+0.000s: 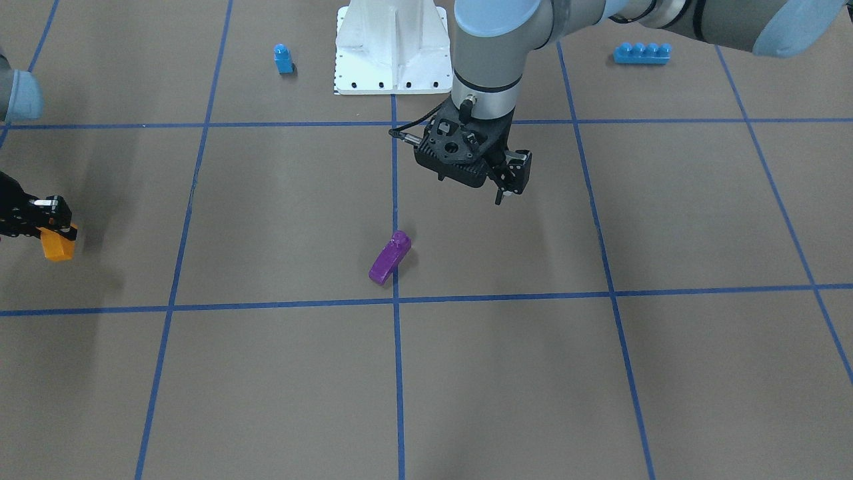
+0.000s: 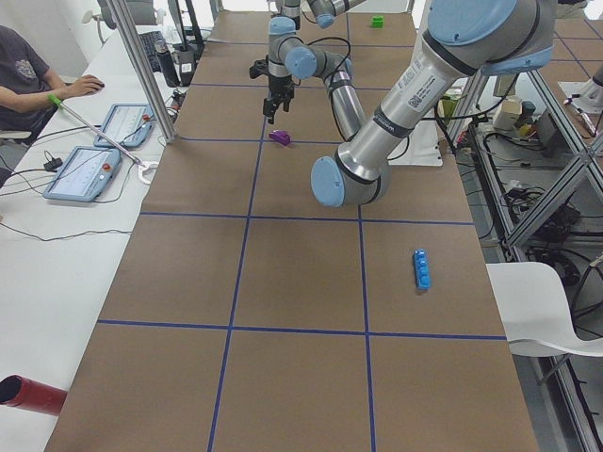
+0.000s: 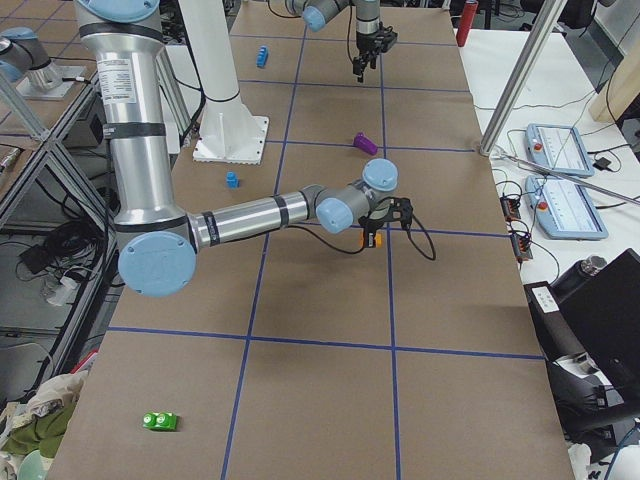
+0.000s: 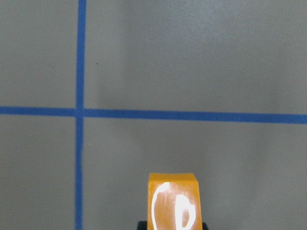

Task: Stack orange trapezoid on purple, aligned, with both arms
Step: 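Carry the orange block above the purple block while the left arm withdraws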

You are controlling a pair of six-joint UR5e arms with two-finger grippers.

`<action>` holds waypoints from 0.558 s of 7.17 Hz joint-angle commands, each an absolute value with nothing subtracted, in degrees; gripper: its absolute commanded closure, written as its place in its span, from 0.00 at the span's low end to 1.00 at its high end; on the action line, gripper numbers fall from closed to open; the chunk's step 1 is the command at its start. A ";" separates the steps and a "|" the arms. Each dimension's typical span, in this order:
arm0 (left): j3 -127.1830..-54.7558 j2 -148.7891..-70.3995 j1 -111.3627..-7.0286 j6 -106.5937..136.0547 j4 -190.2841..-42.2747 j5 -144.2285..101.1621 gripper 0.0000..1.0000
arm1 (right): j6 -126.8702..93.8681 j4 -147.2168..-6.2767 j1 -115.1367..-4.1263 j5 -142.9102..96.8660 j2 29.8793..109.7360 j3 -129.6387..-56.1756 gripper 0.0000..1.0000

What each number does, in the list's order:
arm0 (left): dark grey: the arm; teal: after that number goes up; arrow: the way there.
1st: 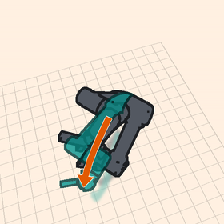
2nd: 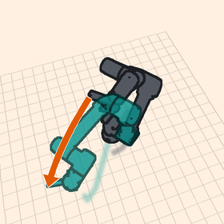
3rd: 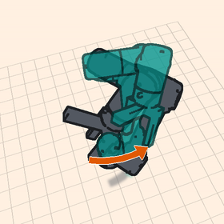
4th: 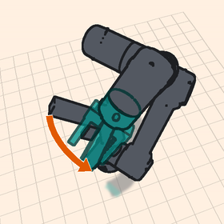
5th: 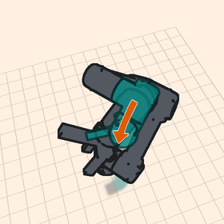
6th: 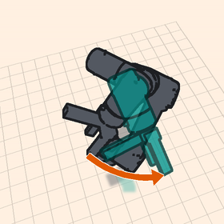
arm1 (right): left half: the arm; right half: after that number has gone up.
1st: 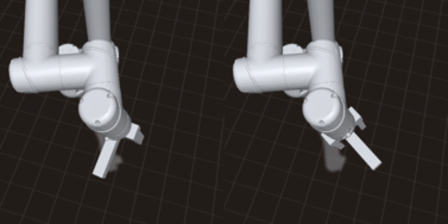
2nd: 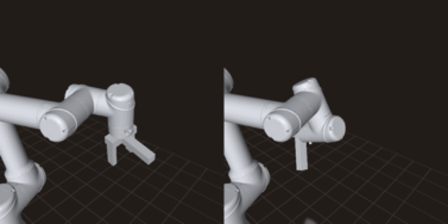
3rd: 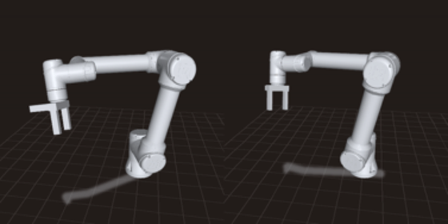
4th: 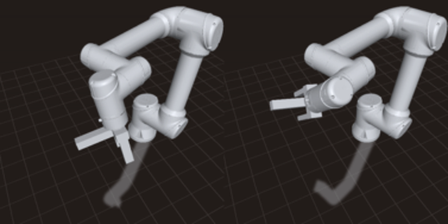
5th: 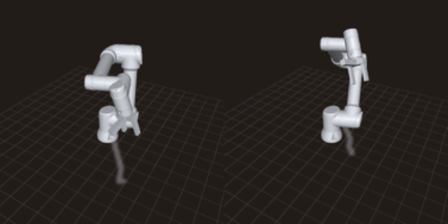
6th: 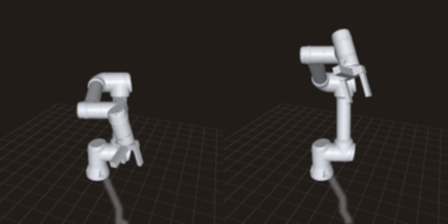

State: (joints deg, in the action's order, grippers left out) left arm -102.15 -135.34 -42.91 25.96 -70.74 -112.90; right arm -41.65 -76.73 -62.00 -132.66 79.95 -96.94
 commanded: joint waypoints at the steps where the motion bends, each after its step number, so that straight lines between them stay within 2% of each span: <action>1: -103.53 -130.28 -47.44 20.05 -69.70 -113.82 0.00 | -46.74 -98.08 -60.74 -132.63 62.40 -97.38 1.00; 2: -106.67 -125.12 -49.38 20.30 -70.31 -113.82 0.00 | -53.81 -102.44 -57.69 -132.37 55.62 -96.60 1.00; 4: -107.66 -117.37 -57.36 11.66 -72.59 -114.52 0.00 | -65.87 -102.30 -52.93 -131.92 47.32 -92.31 1.00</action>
